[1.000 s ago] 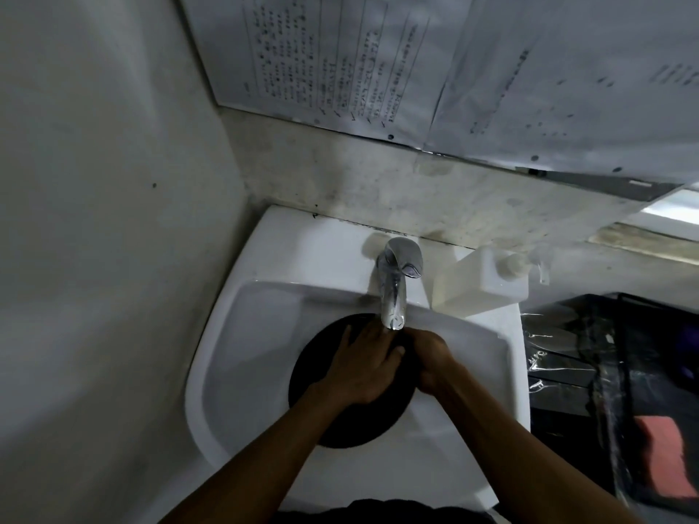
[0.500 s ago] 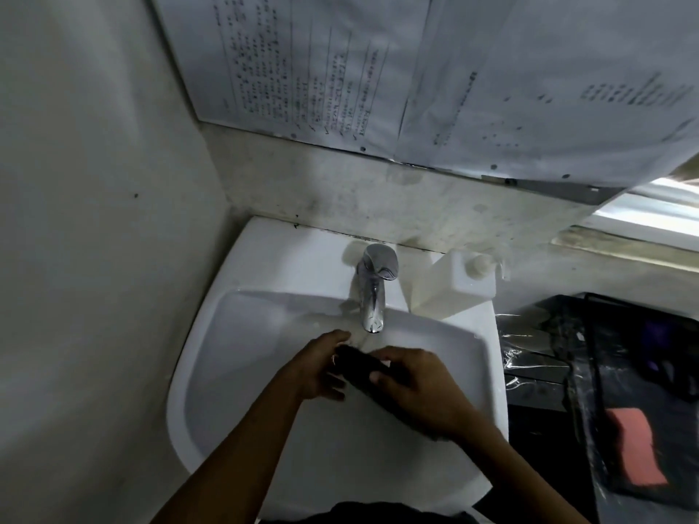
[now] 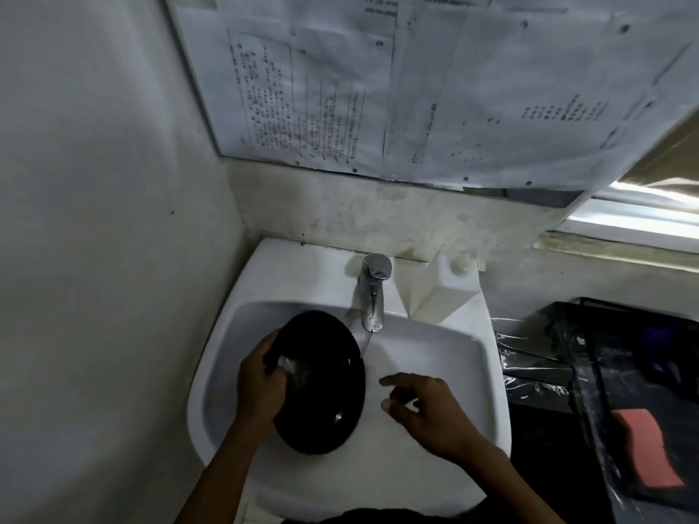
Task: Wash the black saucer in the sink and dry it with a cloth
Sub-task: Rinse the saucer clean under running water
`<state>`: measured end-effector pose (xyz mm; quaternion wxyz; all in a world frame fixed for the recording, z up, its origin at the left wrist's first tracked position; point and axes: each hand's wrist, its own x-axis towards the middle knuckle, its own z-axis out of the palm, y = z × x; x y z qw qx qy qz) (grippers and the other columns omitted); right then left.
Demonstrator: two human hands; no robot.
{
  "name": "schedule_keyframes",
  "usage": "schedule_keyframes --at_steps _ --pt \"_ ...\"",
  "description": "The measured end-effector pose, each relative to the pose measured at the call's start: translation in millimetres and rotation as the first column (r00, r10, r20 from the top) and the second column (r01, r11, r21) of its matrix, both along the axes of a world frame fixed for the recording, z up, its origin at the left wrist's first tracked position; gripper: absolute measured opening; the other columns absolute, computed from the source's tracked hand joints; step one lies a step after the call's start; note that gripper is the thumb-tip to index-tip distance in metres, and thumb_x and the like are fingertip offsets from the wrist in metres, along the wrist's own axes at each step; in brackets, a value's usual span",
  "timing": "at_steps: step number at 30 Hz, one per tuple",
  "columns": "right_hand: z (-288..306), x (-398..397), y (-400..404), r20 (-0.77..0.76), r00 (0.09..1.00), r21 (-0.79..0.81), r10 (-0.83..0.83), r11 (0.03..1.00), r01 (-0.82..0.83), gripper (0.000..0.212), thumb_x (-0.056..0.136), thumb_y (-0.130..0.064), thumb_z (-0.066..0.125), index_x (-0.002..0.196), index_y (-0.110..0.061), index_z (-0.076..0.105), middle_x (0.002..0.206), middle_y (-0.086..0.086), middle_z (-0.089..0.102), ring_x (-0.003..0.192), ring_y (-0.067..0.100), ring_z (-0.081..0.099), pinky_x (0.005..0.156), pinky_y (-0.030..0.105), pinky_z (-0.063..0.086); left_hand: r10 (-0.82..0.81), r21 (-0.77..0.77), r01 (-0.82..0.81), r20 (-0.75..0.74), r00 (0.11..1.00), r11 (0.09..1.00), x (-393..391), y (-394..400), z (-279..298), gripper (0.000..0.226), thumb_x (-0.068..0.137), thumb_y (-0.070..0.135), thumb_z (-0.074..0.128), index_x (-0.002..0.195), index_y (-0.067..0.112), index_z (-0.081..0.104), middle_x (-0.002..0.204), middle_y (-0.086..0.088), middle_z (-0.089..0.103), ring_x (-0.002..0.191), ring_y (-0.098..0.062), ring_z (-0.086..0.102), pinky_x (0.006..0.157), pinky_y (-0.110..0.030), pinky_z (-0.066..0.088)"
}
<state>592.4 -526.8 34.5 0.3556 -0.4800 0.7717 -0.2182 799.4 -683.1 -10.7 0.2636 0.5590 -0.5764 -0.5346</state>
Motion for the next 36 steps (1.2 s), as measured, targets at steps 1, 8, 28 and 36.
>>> schedule_keyframes --at_steps 1,8,28,36 --pt "1 -1 -1 0.006 0.999 -0.039 -0.049 0.998 0.049 0.026 0.088 -0.033 0.067 0.114 -0.030 0.068 0.083 -0.011 0.071 0.084 0.000 0.066 0.078 0.015 0.049 0.025 -0.077 -0.024 0.008 1.000 0.997 5 5 4 0.047 0.093 -0.002 0.053 0.134 0.021 0.057 0.129 0.006 0.060 0.122 -0.014 0.054 0.107 -0.032 0.041" --pt "53 0 -46 0.187 0.897 -0.276 -0.401 0.855 0.440 0.026 0.096 -0.035 0.056 0.080 -0.017 0.067 0.069 0.002 0.070 0.062 0.011 0.068 0.057 0.026 0.050 0.075 -0.630 -0.005 0.083 0.994 0.776 16 43 13 0.050 0.085 -0.013 0.046 0.131 0.005 0.053 0.130 -0.011 0.059 0.122 -0.015 0.052 0.108 -0.014 0.034" --pt "86 1 -111 0.610 0.522 0.225 -0.596 0.762 0.607 0.021 0.095 -0.011 0.055 0.075 -0.007 0.056 0.067 0.010 0.055 0.053 0.019 0.050 0.052 0.025 0.037 0.097 -0.925 0.029 0.071 0.993 0.380 16 47 64 0.027 0.102 0.007 0.044 0.119 -0.005 0.062 0.124 -0.022 0.061 0.119 -0.025 0.058 0.101 -0.021 0.047" --pt "53 12 -91 0.533 0.614 0.010 -0.582 0.730 0.684 0.031 0.090 -0.033 0.068 0.075 -0.007 0.057 0.066 0.010 0.062 0.053 0.021 0.058 0.049 0.026 0.045 0.140 -0.907 -0.044 0.017 0.990 0.419 13 46 82 0.037 0.105 0.014 0.036 0.116 -0.007 0.064 0.121 -0.020 0.064 0.115 -0.023 0.059 0.102 -0.016 0.043"
